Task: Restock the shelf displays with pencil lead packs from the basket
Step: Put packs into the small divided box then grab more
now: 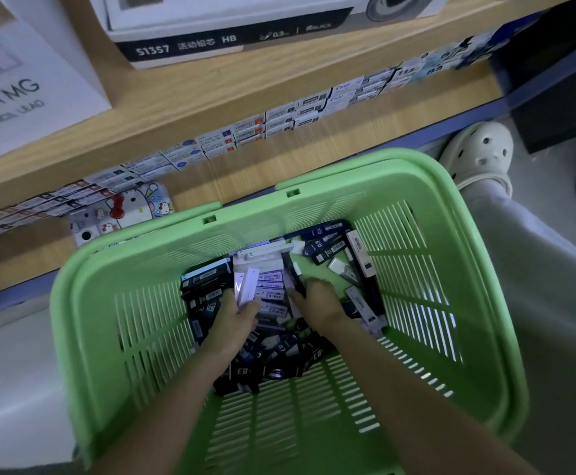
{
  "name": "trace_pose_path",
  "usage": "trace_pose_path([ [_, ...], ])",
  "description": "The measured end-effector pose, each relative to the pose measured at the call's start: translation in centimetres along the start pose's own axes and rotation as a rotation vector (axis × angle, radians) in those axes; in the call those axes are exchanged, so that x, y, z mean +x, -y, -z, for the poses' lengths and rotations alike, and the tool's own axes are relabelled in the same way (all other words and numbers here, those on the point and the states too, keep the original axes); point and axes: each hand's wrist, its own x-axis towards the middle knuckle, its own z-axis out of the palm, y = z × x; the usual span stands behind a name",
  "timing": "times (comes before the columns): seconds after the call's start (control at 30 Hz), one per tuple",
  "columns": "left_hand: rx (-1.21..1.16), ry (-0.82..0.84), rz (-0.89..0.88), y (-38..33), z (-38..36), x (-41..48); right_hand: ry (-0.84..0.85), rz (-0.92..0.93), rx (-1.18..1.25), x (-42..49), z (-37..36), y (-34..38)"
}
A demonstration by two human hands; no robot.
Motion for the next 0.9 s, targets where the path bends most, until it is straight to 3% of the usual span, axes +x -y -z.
trace_pose_path([
  [0.2, -0.004, -0.086, 0.018, -0.9, -0.4, -1.5, 0.101, 0.006, 0.234, -2.4, 2.9, 0.2],
  [0.37, -0.265, -0.071, 0.006, -2.9, -1.2, -3.1, 0.203, 0.164, 0.336, -5.1, 5.8, 2.2],
  [0.57, -0.433, -0.031, -0.026, -5.7, -1.2, -6.4, 0.315, 0.323, 0.248, -10.1, 8.6, 5.3],
  [0.7, -0.461, -0.154, -0.067, -7.7, -1.3, -8.9, 0.173, 0.412, 0.033, -12.5, 9.2, 6.8],
  [0.9, -0.606, -0.357, -0.113, -10.1, -0.3, -12.7, -0.022, 0.429, 0.122, -15.4, 10.3, 8.0],
])
